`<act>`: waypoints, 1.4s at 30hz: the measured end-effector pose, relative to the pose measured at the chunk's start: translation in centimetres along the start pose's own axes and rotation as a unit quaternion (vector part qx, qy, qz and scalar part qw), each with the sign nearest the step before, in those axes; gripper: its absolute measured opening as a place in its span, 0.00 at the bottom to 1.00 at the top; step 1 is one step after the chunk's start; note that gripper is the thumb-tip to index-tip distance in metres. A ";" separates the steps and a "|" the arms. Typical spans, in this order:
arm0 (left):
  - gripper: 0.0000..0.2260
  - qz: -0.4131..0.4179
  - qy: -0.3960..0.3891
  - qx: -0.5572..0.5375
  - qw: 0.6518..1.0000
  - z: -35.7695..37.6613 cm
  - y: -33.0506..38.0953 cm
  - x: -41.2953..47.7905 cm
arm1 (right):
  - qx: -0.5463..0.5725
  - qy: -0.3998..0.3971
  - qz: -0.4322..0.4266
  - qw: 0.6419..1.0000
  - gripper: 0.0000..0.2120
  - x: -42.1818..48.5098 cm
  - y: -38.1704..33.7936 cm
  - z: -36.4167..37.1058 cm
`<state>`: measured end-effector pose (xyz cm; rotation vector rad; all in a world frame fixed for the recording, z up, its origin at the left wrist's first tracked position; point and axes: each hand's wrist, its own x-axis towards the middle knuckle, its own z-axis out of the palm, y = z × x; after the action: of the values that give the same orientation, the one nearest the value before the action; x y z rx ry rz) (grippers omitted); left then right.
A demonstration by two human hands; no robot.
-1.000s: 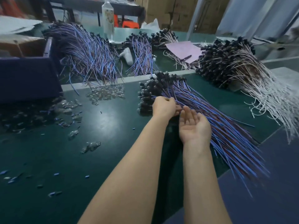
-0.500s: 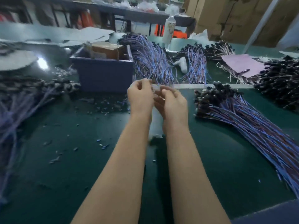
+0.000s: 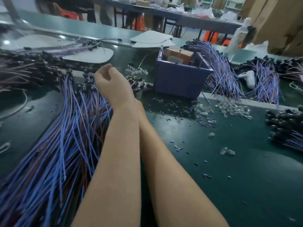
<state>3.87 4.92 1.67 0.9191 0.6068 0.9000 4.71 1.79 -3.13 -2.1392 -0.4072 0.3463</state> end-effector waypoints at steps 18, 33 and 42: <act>0.09 -0.024 0.023 -0.049 0.998 0.0 -0.3 -0.2 | 0.018 0.140 -0.011 0.990 0.09 0.3 -0.3 -1.6; 0.11 -0.015 0.006 0.039 0.999 -0.2 -0.7 0.2 | 0.459 0.080 -0.077 0.881 0.06 -0.3 -0.5 -2.7; 0.21 0.184 -0.274 0.433 0.839 1.0 -0.5 -1.6 | 0.632 0.201 -0.151 0.734 0.08 -2.1 -2.2 -8.2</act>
<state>4.03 3.01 1.87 2.0893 0.3144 0.6161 5.67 -3.87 3.44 -0.7229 -0.1478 -0.0714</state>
